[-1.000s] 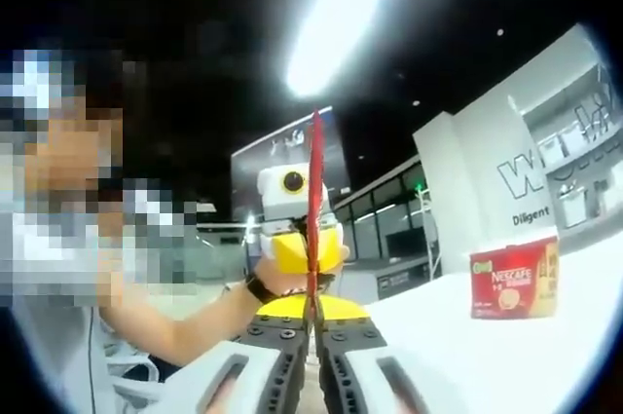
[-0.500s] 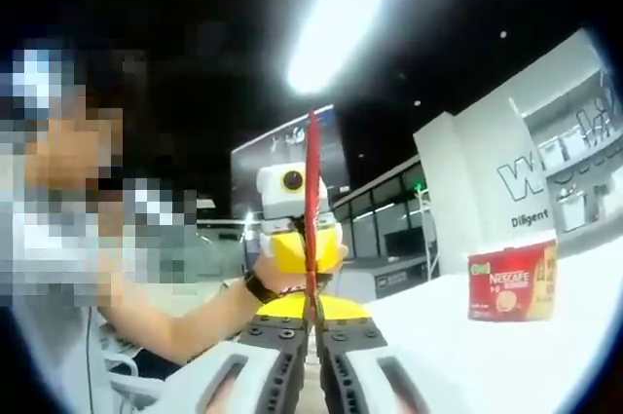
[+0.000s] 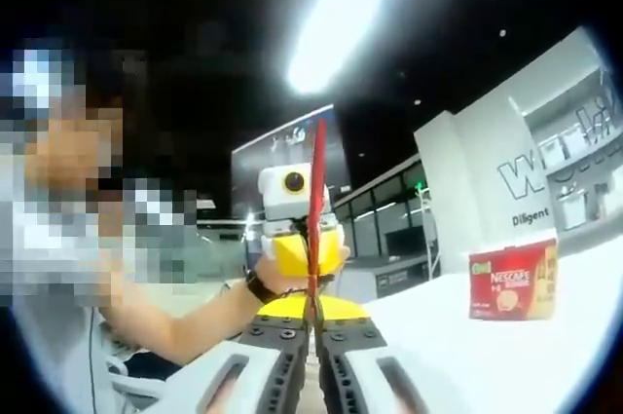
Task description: Tear open the coffee pouch, take out the coffee, and pour the coffee from the pouch into the cup
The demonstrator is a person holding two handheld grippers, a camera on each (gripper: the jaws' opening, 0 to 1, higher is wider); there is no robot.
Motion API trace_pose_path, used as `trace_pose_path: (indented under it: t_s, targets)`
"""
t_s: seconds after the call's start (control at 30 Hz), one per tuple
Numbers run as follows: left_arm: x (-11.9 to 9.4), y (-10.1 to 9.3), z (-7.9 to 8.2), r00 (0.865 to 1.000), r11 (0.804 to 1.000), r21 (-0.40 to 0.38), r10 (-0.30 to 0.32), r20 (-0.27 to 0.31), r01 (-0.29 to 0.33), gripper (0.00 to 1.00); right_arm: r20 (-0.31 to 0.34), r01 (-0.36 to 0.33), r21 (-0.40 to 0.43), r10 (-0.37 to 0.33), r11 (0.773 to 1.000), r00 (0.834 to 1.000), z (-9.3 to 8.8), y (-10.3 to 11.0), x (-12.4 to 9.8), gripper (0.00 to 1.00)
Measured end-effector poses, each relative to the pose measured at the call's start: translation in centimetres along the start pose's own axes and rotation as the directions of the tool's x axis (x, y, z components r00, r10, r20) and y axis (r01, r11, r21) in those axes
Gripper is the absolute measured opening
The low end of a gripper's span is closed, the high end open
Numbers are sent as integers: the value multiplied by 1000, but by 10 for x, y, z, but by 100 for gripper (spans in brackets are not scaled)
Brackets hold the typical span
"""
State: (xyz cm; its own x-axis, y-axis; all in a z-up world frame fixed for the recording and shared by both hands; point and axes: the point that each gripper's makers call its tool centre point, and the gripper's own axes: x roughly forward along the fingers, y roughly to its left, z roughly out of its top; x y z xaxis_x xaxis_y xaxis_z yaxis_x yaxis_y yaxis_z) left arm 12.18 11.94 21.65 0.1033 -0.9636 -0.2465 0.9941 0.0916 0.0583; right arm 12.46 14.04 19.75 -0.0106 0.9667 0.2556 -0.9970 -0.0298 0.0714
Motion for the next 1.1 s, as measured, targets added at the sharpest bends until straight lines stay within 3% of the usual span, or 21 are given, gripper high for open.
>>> trace_pose_path:
  t_s: [0.9,1.03,1.1]
  targets:
    - [-2,2,1,1000,1000,6,13,-7,-13,4,-1,15,7,-15,1000,1000,2,-2,0,3]
    - [-3,5,-2,1000,1000,0,20,-15,-20,4,13,13,-3,-13,1000,1000,3,-4,-4,23]
    - [-3,6,-3,1000,1000,-3,22,-16,-22,4,21,30,-25,-29,999,999,8,-8,-10,20]
